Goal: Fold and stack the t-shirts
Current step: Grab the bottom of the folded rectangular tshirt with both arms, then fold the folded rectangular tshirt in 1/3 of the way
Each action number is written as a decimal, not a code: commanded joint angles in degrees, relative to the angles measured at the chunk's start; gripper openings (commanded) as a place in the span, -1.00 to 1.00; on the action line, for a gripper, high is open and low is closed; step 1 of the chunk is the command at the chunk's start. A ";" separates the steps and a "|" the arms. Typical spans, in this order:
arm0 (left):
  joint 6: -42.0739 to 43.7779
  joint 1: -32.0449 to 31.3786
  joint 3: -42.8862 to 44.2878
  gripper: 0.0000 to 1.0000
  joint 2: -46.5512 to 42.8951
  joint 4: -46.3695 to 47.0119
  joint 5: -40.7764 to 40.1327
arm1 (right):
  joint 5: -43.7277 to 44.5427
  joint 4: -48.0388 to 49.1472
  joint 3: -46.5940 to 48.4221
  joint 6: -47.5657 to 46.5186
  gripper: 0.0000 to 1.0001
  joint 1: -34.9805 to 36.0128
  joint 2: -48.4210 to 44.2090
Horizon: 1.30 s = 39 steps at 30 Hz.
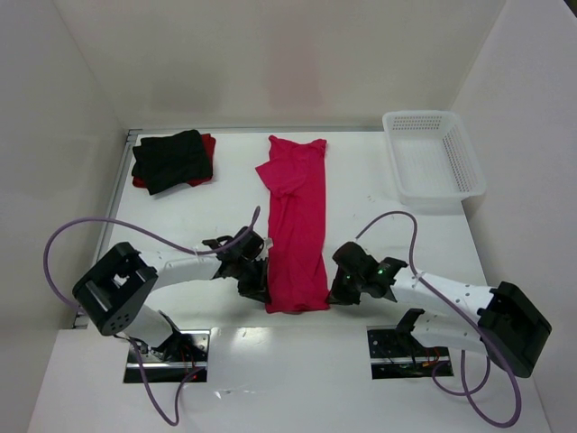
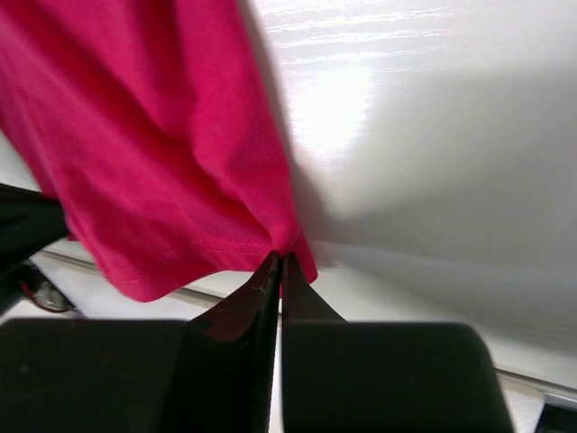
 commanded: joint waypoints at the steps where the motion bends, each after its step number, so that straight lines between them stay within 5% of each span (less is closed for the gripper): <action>1: -0.72 -1.20 0.72 -1.00 0.64 0.57 0.33 | 1.63 2.62 0.19 0.52 -0.99 0.59 -2.99; 9: -0.72 -1.73 2.91 -1.00 -4.99 -3.29 -3.81 | 4.37 0.34 2.99 -0.09 -0.99 0.59 -4.84; 23: 1.73 1.69 15.64 -1.00 -14.65 -10.69 -7.59 | 8.50 -4.50 22.77 -6.68 -0.99 -0.63 -0.45; 39: 16.15 20.51 36.38 -1.00 12.75 -5.67 1.38 | 12.36 7.18 35.95 -20.12 -0.99 -21.99 19.14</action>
